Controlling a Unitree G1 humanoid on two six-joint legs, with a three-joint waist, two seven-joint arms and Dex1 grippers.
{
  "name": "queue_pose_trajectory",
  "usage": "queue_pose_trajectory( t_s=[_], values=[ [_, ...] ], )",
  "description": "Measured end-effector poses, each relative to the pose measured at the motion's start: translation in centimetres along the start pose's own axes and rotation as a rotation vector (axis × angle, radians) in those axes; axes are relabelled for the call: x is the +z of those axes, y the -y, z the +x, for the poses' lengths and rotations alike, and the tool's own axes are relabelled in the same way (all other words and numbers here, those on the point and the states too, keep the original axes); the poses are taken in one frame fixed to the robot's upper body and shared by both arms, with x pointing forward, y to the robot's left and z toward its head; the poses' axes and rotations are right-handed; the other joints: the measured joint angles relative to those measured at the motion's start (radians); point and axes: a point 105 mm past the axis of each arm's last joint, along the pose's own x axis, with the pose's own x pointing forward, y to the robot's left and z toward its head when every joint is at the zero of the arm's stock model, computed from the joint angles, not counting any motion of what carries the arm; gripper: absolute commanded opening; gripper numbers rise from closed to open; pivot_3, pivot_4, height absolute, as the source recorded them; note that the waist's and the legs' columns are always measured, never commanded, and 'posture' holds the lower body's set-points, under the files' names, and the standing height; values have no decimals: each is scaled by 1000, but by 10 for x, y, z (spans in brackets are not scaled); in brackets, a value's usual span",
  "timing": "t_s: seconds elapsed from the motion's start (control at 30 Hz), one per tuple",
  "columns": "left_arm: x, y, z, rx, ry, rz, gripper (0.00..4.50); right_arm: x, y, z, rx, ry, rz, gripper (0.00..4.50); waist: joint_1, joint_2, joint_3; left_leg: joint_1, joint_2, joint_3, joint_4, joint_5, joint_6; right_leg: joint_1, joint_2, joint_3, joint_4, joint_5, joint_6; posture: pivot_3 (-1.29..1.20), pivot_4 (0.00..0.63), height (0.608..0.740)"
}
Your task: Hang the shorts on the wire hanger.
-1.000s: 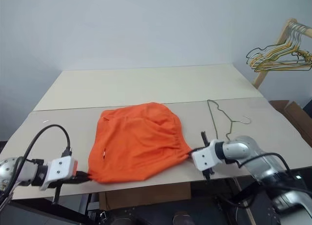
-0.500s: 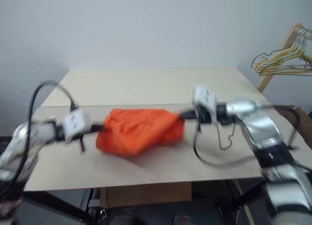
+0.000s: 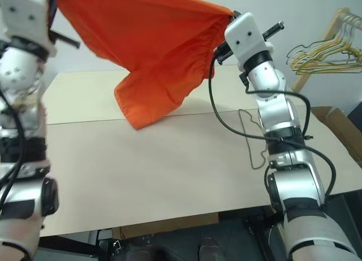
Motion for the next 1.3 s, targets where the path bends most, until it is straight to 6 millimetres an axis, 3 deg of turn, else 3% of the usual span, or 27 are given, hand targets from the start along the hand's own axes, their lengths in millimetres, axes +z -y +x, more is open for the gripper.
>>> queue_pose_trajectory(
  t_s=[0.13, 0.23, 0.3, 0.4, 0.47, 0.57, 0.77, 1.03, 1.07, 1.17, 1.3],
  values=[
    [-21, 32, -52, -236, -88, -119, 0, -34, -44, -45, 260, -93, -61, 29, 0, 0, 1, 18, 2, 1, 3, -7, 15, 25, 1, -1, -7, 4, 0, 37, 0, 740],
    [-40, 70, -125, -632, -268, -115, 0, -64, -104, -108, 656, -178, -141, 29, -3, 1, 1, 44, 5, 5, -1, -8, 17, 49, 3, -1, -17, 2, -2, 43, 0, 740],
    [-54, 94, -167, -812, -380, -135, 0, -78, -133, -148, 868, -217, -183, 29, 2, 2, 3, 53, 6, 8, -2, -9, 18, 58, 2, -1, -17, -2, -3, 52, 0, 740],
    [-58, 119, -205, -950, -459, -185, 0, -79, -166, -199, 1182, -167, -244, 29, 24, 2, 5, 54, 6, 10, -1, -9, 18, 59, 2, -1, -16, -7, -8, 54, 0, 740],
    [-48, 130, -229, -1091, -479, -194, 0, -73, -168, -216, 1305, -150, -222, 29, 30, 2, 6, 54, 6, 10, -2, -10, 19, 59, 2, -1, -16, -4, -2, 53, 0, 740],
    [-37, 138, -251, -1241, -497, -209, 0, -67, -161, -221, 1386, -130, -223, 29, 33, 2, 6, 55, 7, 9, -2, -10, 20, 60, 2, -1, -16, -4, -2, 52, 0, 740],
    [-26, 139, -299, -1546, -616, -246, 0, -65, -144, -244, 1614, -134, -265, 29, 38, 3, 6, 56, 8, 12, -2, -10, 20, 60, 2, -1, -16, -9, -10, 46, 0, 740],
    [-17, 152, -310, -1590, -608, -319, 0, -57, -148, -261, 1697, -112, -235, 29, 55, 3, 6, 56, 8, 14, -2, -11, 21, 60, 1, -1, -16, -10, -10, 36, 0, 740],
    [-17, 153, -312, -1596, -614, -313, 0, -57, -148, -260, 1694, -110, -238, 259, 55, 3, 6, 56, 8, 15, -1, -11, 21, 60, 2, -1, -16, -10, -10, 37, 0, 740],
    [-20, 154, -314, -1602, -628, -291, 642, -59, -148, -261, 1688, -117, -243, 1012, 55, 2, 6, 56, 8, 15, -1, -11, 21, 60, 2, -1, -16, -10, -10, 32, 0, 740],
    [-21, 154, -314, -1597, -629, -286, 1879, -63, -143, -266, 1707, -156, -258, 2371, 57, 3, 6, 56, 8, 15, -2, -11, 21, 59, 1, -1, -16, -10, -11, 27, 0, 740]
  ],
)
